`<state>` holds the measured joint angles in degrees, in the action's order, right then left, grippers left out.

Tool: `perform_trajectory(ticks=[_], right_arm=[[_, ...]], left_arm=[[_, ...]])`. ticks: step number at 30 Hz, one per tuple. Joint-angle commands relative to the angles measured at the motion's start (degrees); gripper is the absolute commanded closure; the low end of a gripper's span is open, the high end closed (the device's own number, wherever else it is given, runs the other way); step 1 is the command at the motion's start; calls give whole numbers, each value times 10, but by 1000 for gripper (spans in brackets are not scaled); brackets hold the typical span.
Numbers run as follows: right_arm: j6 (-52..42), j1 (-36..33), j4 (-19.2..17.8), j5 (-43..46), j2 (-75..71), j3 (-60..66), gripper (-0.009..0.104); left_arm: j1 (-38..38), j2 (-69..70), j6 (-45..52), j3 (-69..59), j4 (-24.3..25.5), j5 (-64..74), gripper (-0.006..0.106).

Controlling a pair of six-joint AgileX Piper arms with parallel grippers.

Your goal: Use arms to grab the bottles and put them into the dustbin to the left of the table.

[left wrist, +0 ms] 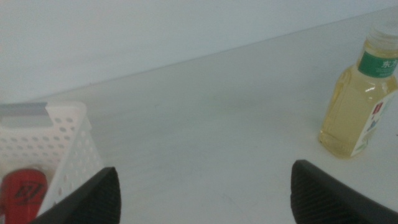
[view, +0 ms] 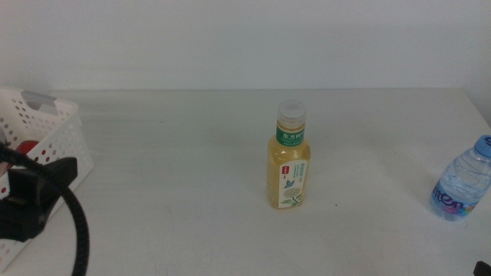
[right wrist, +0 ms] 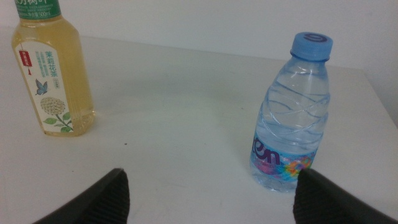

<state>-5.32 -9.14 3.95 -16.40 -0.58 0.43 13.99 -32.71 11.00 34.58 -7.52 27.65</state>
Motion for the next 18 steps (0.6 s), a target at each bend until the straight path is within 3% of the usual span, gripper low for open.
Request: perform_trajectory(ticks=[1, 18], right_arm=[[-3, 4, -2, 45, -15, -16, 25], [-3, 4, -2, 45, -15, -16, 25]], left_arm=[[3, 1, -3, 9, -16, -45, 10], [3, 1, 23, -1, -40, -44, 10]])
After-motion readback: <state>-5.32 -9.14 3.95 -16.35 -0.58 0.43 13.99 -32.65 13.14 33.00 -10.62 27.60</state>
